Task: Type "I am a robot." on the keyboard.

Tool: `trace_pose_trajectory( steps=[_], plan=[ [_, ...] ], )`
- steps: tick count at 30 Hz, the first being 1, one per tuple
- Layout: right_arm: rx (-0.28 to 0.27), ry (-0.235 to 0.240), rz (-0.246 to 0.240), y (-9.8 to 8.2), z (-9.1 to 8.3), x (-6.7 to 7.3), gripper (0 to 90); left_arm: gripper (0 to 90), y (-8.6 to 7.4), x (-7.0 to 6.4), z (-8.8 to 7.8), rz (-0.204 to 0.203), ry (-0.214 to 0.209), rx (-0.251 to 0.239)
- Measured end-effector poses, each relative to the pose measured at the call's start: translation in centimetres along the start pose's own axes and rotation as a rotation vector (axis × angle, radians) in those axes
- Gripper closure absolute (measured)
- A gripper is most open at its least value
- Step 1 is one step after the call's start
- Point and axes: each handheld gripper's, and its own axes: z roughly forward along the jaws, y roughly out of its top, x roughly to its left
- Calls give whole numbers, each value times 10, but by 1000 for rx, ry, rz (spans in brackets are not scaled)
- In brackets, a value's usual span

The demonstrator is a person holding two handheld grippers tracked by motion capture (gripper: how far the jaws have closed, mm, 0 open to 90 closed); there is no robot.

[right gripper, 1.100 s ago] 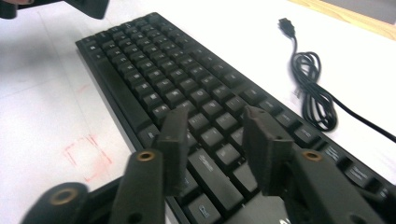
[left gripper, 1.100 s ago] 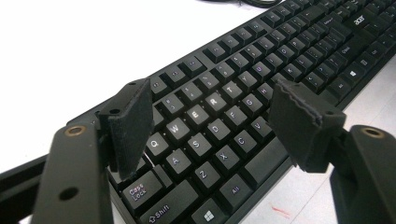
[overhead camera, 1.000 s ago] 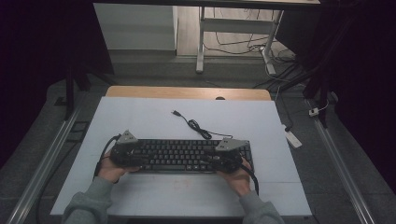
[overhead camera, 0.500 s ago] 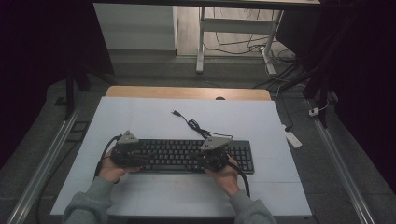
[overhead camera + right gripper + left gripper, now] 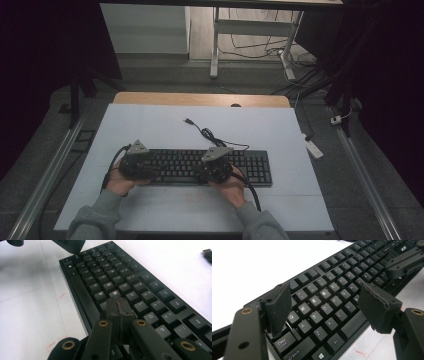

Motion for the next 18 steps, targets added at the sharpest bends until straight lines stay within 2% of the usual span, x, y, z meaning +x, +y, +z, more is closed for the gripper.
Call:
trace_pose_trajectory(
  steps=[8,18],
  plan=[
    [25,-1,3,1,12,0,890,266,0,-1,1,4,0,4],
    [52,-5,10,1,18,0,889,259,0,-1,1,1,0,8]
  ],
)
